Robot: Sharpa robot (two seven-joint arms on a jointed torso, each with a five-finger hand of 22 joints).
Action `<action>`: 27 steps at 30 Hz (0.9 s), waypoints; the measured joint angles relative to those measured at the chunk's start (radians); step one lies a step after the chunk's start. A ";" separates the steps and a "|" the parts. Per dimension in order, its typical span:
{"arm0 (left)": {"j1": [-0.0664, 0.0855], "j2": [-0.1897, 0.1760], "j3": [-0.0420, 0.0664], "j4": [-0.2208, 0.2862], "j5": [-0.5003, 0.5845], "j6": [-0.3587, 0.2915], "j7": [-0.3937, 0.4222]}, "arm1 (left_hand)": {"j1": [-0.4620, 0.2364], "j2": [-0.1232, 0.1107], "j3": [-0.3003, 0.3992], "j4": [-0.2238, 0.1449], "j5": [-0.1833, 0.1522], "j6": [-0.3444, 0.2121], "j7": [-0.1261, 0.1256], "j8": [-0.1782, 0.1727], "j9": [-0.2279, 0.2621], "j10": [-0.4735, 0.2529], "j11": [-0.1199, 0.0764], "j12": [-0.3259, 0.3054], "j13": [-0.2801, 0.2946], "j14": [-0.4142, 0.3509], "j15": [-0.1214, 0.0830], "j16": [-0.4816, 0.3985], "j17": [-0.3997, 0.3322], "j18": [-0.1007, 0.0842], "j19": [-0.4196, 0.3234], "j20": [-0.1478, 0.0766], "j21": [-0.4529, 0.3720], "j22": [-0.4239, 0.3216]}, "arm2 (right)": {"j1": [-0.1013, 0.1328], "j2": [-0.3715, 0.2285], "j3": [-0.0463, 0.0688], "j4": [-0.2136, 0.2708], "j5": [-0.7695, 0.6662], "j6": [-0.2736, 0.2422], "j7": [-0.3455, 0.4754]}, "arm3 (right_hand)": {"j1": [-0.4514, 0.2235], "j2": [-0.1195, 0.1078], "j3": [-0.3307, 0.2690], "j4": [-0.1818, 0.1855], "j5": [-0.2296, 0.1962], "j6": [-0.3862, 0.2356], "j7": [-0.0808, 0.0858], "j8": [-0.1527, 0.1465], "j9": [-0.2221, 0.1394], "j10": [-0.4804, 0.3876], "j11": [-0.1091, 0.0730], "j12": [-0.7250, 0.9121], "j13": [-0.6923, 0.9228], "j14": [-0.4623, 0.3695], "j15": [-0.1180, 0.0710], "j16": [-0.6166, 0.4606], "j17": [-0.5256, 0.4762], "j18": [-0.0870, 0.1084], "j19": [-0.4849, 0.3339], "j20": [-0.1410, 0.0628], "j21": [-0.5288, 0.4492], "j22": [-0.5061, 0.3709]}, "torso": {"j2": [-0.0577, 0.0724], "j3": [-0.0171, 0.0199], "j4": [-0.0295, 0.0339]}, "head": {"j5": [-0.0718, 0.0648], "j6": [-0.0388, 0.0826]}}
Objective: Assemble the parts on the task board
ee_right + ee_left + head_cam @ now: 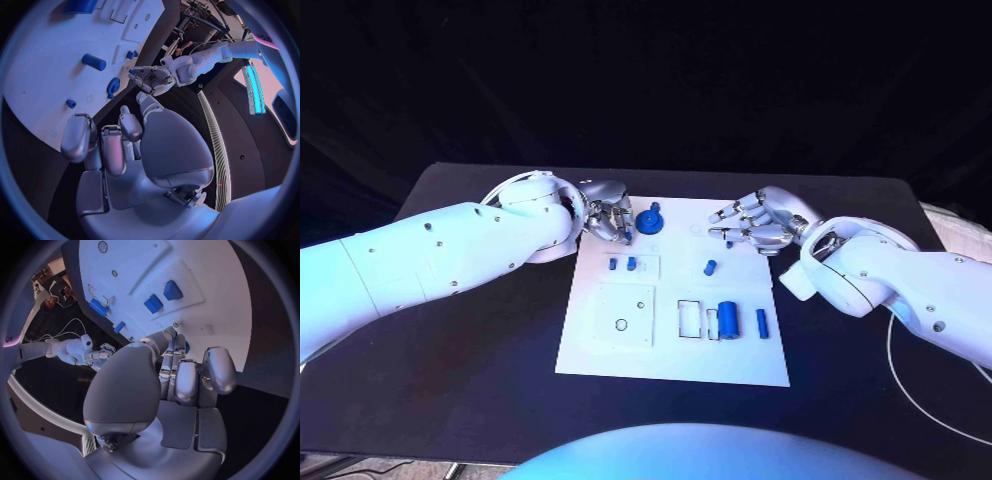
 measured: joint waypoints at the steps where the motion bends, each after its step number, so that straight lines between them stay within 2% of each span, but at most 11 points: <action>1: 0.000 0.000 0.000 -0.001 0.001 0.003 -0.002 | 0.000 0.000 0.000 0.000 0.000 0.000 0.000 0.000 0.000 0.000 0.000 0.000 0.000 0.000 0.000 0.000 -0.001 0.000 0.000 0.000 0.000 0.000 | 0.000 0.000 0.000 0.000 0.000 0.000 0.000 | 0.000 0.000 0.000 0.000 0.000 0.000 0.000 0.000 0.000 0.000 0.000 0.000 0.000 0.000 0.000 0.000 0.000 0.000 0.000 0.000 0.000 0.000 | 0.000 -0.0001 -0.0004 | 0.000 0.000; 8: 0.000 0.003 -0.001 -0.006 0.005 0.023 -0.011 | 0.000 0.000 0.000 0.000 0.000 0.000 0.000 -0.001 0.000 0.000 0.000 0.000 0.000 0.000 0.000 0.000 -0.002 0.000 0.000 0.000 0.000 0.000 | -0.001 0.000 0.000 0.000 0.000 0.000 0.000 | 0.000 0.000 0.000 0.000 0.000 0.000 0.000 0.000 0.000 0.000 0.000 0.000 0.000 0.000 0.000 0.000 0.000 0.000 0.000 0.000 0.000 0.000 | 0.000 0.0004 -0.0013 | 0.009 0.000; 27: -0.003 0.023 -0.004 -0.026 0.003 0.052 -0.021 | 0.000 0.000 0.000 0.000 0.000 0.000 0.000 -0.002 -0.001 0.000 0.000 0.000 0.000 0.000 0.000 0.000 -0.002 0.000 0.000 0.000 0.000 0.000 | -0.002 0.000 0.000 0.000 0.000 0.001 0.000 | 0.000 0.000 0.000 0.000 0.000 0.000 0.000 0.000 0.000 0.000 0.000 0.000 0.000 0.000 0.000 0.000 0.001 0.000 0.000 0.000 0.000 0.000 | 0.001 0.0012 -0.0020 | 0.008 -0.004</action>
